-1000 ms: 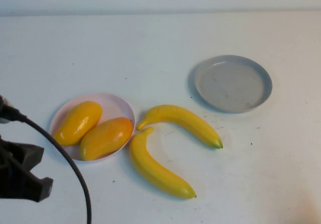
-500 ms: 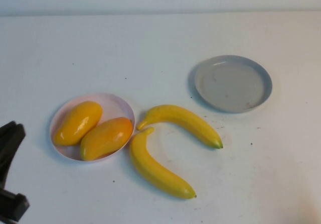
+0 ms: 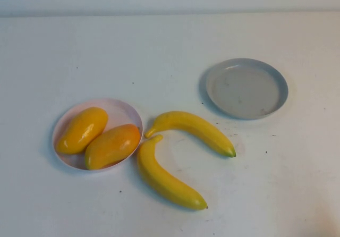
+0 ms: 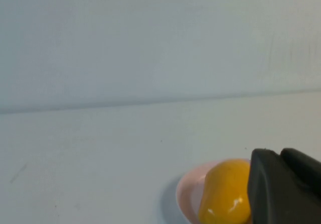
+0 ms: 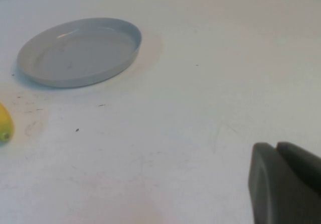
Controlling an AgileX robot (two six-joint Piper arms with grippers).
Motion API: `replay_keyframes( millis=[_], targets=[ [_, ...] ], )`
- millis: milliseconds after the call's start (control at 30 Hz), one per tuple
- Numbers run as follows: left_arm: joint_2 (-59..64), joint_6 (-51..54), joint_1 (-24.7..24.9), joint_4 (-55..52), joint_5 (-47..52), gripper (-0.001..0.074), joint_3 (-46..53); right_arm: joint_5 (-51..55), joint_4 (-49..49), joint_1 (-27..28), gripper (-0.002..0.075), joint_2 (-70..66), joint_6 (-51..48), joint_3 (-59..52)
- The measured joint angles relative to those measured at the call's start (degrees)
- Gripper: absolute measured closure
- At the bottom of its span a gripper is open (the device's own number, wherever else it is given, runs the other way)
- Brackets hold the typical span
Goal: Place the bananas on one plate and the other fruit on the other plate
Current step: Put another type of fruit in the right plate
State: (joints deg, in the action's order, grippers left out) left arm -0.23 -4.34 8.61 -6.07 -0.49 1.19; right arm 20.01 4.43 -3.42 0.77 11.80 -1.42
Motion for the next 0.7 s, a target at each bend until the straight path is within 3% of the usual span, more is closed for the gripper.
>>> replay_keyframes(
  millis=[467,700],
  targets=[
    [-0.4,0.0,0.0,0.0,20.5,0.0733,0.3,0.0,0.0,0.0,0.0743,0.0,0.0,0.0],
    [-0.4,0.0,0.0,0.0,22.0,0.0733,0.3,0.0,0.0,0.0,0.0743,0.0,0.0,0.0]
  ],
)
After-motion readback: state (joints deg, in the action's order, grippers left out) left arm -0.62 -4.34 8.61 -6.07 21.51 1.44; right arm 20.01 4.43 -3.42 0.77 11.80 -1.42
